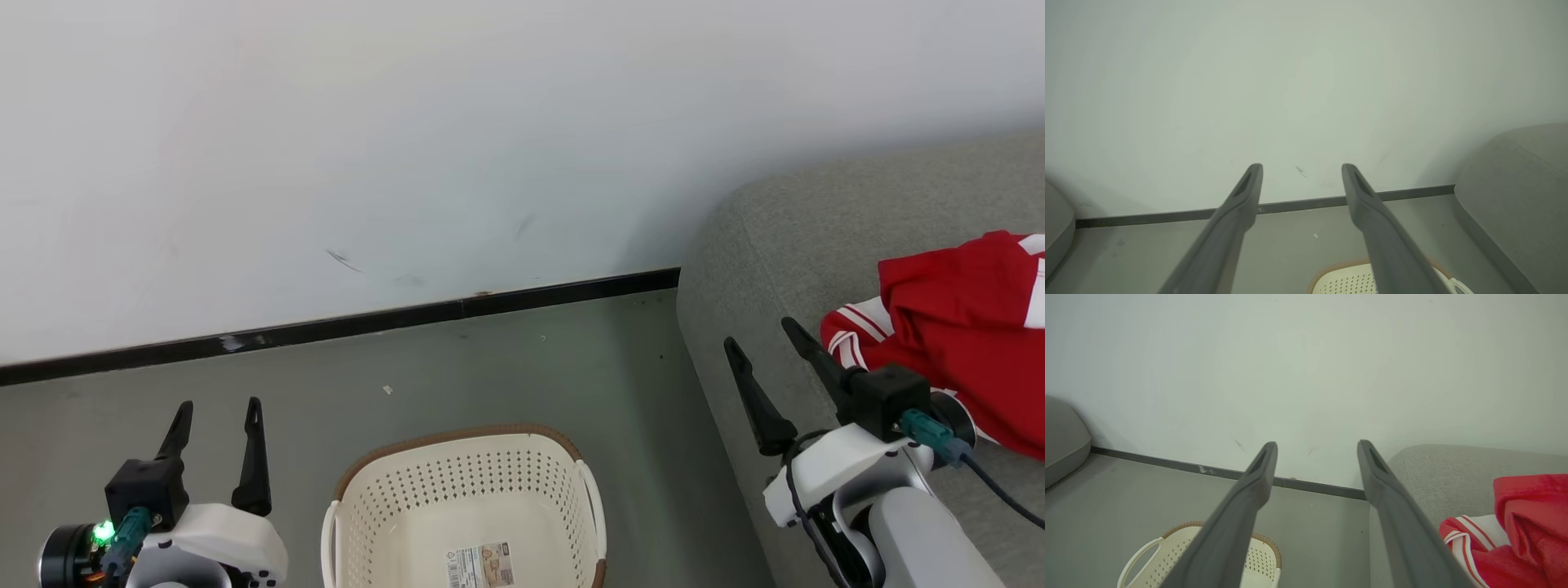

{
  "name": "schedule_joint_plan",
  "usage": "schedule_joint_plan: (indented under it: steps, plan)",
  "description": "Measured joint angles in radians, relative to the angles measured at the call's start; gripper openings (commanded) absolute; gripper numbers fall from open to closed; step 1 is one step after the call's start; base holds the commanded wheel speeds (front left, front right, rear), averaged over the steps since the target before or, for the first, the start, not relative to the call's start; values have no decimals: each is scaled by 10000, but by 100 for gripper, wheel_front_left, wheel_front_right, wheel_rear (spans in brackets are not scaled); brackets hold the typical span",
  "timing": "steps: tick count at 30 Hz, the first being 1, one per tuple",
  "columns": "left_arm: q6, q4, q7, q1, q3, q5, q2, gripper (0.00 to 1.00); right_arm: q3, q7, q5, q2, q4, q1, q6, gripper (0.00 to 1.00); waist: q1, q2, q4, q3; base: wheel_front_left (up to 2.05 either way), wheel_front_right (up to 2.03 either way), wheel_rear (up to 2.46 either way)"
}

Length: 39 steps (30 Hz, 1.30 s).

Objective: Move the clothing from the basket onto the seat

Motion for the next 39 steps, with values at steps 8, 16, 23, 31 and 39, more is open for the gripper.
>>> schedule_joint_plan:
  steps: [8, 16, 23, 31, 39]
  plan:
    - [113, -54, -2, 380, -23, 75, -2, 100, -318, 0, -180, 163, -228, 711, 0, 100, 0, 0, 229, -231, 0, 0, 0]
    - [311, -251, -44, 699, -27, 161, -4, 100, -593, 0, -347, 276, -456, 1407, 0, 100, 0, 0, 369, -427, 0, 0, 0]
    - [341, -345, -44, 785, -84, 178, -42, 100, -654, 0, -418, 328, -600, 1612, 0, 100, 0, 0, 414, -500, 0, 0, 0]
    - [355, -437, -44, 924, -155, 236, -134, 100, -639, 0, -431, 382, -809, 1750, 0, 100, 0, 0, 417, -474, 0, 0, 0]
    - [458, -489, -44, 930, -140, 263, -136, 100, -635, 0, -426, 395, -846, 1751, 0, 100, 0, 0, 422, -444, 0, 0, 0]
